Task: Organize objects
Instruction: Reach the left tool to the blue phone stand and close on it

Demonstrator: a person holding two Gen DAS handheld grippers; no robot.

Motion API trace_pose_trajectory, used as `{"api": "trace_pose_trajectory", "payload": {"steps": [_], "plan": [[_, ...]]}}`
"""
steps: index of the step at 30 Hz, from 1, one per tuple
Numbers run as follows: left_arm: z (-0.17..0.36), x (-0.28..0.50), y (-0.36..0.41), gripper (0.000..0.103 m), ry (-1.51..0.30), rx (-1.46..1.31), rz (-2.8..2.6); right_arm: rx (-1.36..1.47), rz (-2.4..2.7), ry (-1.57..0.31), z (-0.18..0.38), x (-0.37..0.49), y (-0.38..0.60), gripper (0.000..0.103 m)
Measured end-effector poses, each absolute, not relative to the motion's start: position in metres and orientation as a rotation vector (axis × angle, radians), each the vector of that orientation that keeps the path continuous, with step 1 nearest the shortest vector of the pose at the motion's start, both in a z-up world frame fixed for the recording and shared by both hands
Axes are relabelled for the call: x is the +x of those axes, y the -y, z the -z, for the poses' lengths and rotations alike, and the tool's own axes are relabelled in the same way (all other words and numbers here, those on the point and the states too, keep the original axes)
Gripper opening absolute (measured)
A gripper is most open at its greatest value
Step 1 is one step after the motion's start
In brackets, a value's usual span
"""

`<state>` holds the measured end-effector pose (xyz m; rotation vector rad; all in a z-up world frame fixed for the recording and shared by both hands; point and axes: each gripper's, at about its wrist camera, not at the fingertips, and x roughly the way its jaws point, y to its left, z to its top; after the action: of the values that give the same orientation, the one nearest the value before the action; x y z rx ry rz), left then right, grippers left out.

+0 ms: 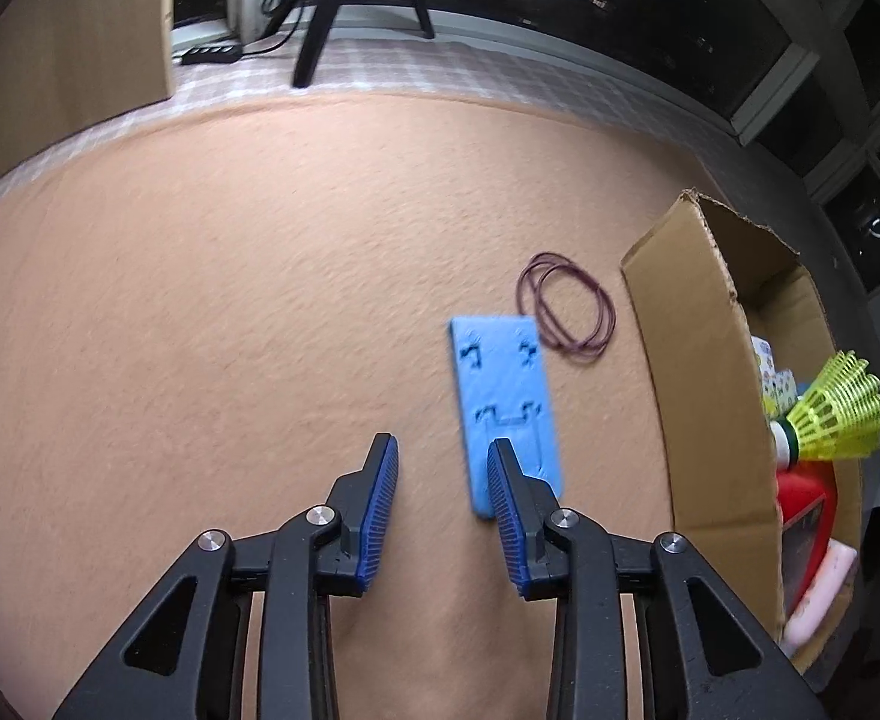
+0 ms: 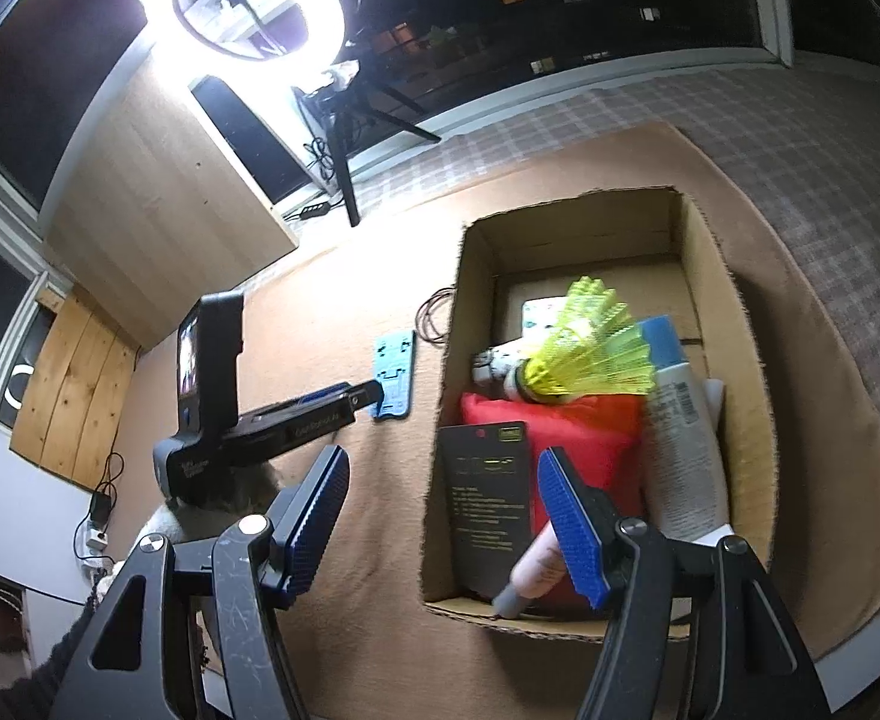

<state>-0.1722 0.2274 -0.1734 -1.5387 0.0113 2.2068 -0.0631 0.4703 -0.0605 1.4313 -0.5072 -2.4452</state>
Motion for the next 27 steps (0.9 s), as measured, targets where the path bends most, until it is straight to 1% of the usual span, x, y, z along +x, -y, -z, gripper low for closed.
{"api": "trace_pose_trajectory", "payload": {"steps": [5,6,7,9,10,13,21,24,27], "plan": [[0.163,-0.167,-0.223,0.034,0.007,-1.508,-2.216,1.43,2.427,0.478,0.06,-0.066,-0.457,0.062],[0.162,-0.167,-0.224,0.038,0.011,-1.507,-2.208,1.43,2.426,0.471,0.06,-0.065,-0.455,0.062],[0.16,-0.167,-0.227,0.046,0.009,-1.505,-2.2,1.432,2.424,0.467,0.06,-0.065,-0.454,0.062],[0.161,-0.168,-0.237,0.056,-0.013,-1.505,-2.2,1.437,2.42,0.462,0.06,-0.064,-0.453,0.062],[0.161,-0.167,-0.241,0.057,-0.017,-1.506,-2.197,1.44,2.42,0.46,0.061,-0.063,-0.453,0.062],[0.166,-0.169,-0.257,0.057,-0.044,-1.518,-2.189,1.449,2.427,0.454,0.06,-0.06,-0.457,0.062],[0.174,-0.175,-0.286,0.056,-0.205,-1.494,-2.249,1.454,2.464,0.492,0.06,-0.056,-0.477,0.062],[0.175,-0.175,-0.287,0.044,-0.271,-1.47,-2.278,1.455,2.465,0.504,0.06,-0.056,-0.479,0.062],[0.175,-0.178,-0.279,0.04,-0.264,-1.469,-2.282,1.452,2.461,0.504,0.061,-0.057,-0.477,0.062]]}}
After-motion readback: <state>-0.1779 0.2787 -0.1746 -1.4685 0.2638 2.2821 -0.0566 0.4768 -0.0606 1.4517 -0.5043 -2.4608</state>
